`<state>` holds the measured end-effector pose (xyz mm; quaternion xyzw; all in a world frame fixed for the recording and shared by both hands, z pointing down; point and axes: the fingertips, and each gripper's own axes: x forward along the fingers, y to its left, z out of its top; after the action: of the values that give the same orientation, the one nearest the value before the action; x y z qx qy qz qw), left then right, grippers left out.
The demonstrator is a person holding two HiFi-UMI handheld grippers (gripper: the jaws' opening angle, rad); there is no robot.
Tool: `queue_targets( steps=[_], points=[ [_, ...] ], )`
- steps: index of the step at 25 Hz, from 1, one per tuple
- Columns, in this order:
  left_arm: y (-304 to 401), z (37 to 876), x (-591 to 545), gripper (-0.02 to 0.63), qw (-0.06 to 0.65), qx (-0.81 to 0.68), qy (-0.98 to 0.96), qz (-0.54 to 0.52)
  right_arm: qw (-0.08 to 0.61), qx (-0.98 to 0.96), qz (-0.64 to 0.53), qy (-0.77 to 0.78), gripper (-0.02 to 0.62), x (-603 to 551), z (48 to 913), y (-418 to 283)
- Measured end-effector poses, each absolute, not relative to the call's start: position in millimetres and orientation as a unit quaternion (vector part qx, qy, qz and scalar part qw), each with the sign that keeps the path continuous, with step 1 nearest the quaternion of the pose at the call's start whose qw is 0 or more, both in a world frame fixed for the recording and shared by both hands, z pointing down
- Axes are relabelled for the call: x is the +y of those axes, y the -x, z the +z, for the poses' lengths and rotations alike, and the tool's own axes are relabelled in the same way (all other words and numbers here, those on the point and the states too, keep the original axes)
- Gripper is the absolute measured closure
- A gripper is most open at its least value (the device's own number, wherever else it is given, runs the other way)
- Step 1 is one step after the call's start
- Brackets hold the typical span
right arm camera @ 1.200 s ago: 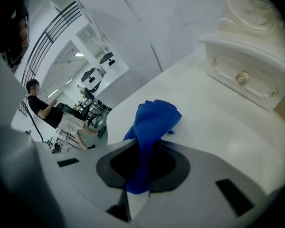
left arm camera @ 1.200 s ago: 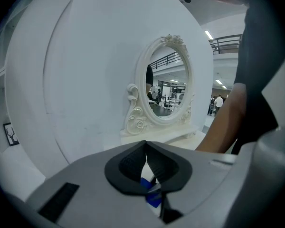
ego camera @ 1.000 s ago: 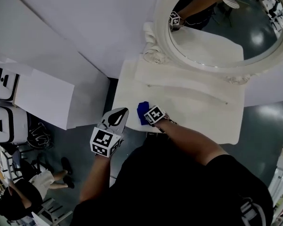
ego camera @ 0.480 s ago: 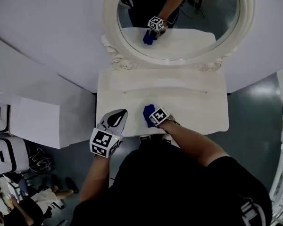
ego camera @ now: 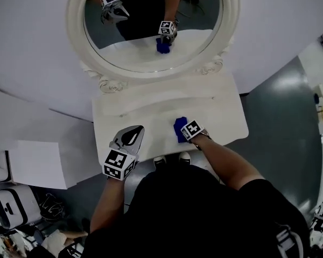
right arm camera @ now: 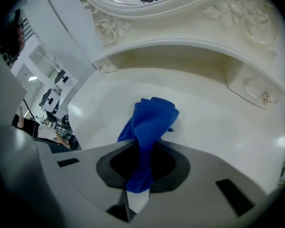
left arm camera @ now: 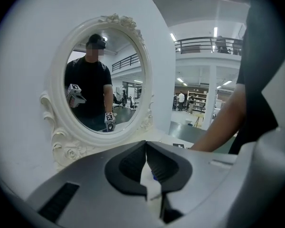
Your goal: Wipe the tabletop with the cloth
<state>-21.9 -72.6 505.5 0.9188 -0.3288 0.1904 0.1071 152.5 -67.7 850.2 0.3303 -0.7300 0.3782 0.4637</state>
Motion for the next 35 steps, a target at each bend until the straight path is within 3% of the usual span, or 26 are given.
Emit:
queue_targets(
  steps=[21, 35],
  points=[
    [-85.8, 510.5, -88.1, 0.592, 0.096, -0.252, -0.942, 0.201, 0.406, -0.620, 0.447, -0.501, 0.552, -29.5, 847.1, -423.5],
    [-96.8, 507.6, -87.4, 0.592, 0.094, -0.248, -0.944, 0.197, 0.406, -0.582, 0.461, -0.533, 0.552, -4.5, 846.3, -470.2]
  ],
)
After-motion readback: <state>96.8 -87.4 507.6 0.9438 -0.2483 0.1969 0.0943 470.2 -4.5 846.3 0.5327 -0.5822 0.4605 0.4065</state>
